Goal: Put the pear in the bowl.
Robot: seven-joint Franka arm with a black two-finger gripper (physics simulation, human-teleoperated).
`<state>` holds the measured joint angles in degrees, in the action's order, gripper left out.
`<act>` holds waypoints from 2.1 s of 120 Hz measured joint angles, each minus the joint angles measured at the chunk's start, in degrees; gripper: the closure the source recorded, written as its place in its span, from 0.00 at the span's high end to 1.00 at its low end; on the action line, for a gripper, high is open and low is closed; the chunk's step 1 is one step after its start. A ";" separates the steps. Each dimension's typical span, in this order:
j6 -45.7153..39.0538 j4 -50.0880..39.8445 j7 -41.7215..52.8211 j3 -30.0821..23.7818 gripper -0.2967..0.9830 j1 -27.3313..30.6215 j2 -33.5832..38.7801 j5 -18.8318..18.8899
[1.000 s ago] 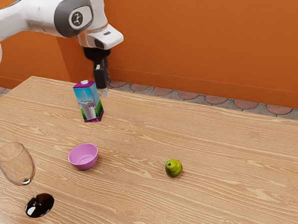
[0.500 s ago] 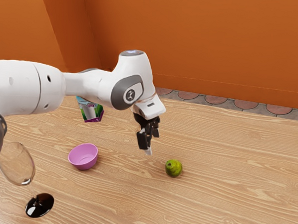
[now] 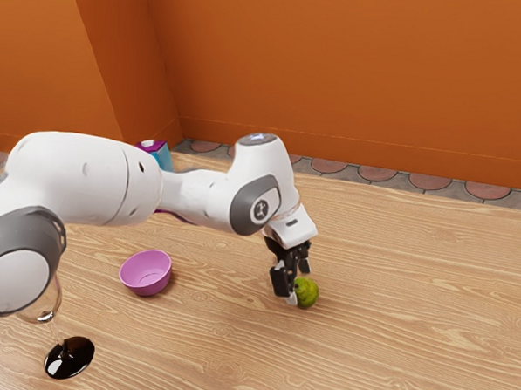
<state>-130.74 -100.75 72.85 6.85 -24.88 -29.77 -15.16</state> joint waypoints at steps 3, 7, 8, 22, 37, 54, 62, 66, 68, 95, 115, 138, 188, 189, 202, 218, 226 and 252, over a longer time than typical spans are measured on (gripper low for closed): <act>-0.64 0.10 0.14 0.00 0.77 -0.13 -0.41 -0.10; -1.38 0.18 0.32 0.00 0.77 -0.23 -1.09 -0.24; -1.55 0.19 0.36 0.00 0.77 -0.24 -1.25 -0.27; -3.30 0.25 0.89 0.01 0.76 -0.33 -2.99 -0.61; -4.34 0.27 1.36 0.01 0.58 -0.63 -2.93 -0.61; -5.12 -0.24 1.72 0.07 0.43 -0.54 -0.56 -0.23; -5.34 -1.79 1.78 0.14 0.38 -0.03 2.21 0.05; -5.37 -3.12 1.78 0.19 0.36 0.52 4.19 0.18; -5.39 -4.01 1.78 0.21 0.35 0.91 5.32 0.24; -1.87 -16.16 1.63 2.72 0.28 6.84 23.31 4.33; 4.82 -19.60 1.53 5.48 0.26 14.67 29.31 11.07; 8.96 -18.17 1.54 9.09 0.26 21.43 26.06 15.91; 11.73 -10.29 2.12 12.37 0.35 12.02 13.34 16.99; 11.74 -10.20 2.14 12.41 0.35 12.04 13.20 16.98; 11.99 -9.53 2.28 12.62 0.42 12.72 11.69 16.84; 12.60 -9.42 2.46 12.65 0.55 12.75 11.54 16.25; 12.91 -9.41 2.57 12.66 0.61 12.75 11.65 16.06; 14.35 -10.73 2.31 12.61 0.71 10.46 18.71 15.76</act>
<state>-116.38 -111.48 75.16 19.46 -14.42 -11.06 0.61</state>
